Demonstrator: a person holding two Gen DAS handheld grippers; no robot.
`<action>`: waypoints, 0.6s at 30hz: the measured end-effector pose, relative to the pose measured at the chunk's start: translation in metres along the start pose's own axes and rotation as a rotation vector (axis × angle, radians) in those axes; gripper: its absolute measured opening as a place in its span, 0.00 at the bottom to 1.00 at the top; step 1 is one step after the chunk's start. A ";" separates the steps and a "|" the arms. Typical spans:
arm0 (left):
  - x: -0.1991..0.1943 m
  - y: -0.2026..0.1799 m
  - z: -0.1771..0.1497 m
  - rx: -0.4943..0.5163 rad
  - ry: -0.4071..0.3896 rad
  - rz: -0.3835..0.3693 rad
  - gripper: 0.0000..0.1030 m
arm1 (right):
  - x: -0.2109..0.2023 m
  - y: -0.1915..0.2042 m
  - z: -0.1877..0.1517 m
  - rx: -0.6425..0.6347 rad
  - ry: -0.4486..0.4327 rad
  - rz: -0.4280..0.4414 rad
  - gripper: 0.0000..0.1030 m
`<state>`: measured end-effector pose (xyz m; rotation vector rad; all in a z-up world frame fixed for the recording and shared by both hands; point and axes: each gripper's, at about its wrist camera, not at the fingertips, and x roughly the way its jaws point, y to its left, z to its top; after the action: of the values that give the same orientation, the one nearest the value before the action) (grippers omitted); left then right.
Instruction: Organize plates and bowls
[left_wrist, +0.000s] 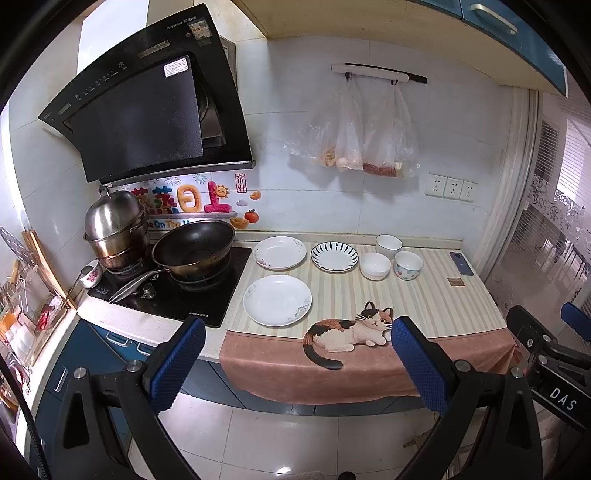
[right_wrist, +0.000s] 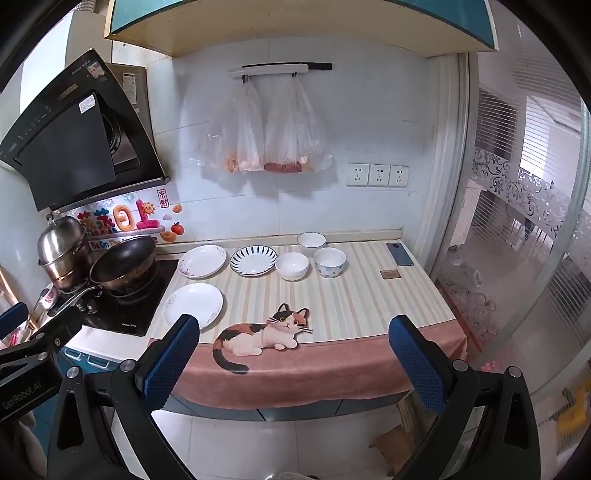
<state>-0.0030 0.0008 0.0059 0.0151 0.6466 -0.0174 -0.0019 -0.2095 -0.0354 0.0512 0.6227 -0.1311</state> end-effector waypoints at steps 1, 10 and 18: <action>0.000 0.000 0.000 0.000 0.000 -0.002 1.00 | 0.001 0.000 0.000 0.000 0.001 -0.001 1.00; -0.002 0.000 0.000 -0.002 -0.006 0.001 1.00 | -0.001 0.001 -0.001 0.001 0.002 0.001 1.00; -0.002 0.000 0.000 -0.004 -0.004 0.000 1.00 | -0.002 0.001 -0.001 0.004 0.006 0.004 1.00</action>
<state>-0.0046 0.0012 0.0075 0.0118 0.6422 -0.0160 -0.0042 -0.2082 -0.0345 0.0564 0.6286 -0.1280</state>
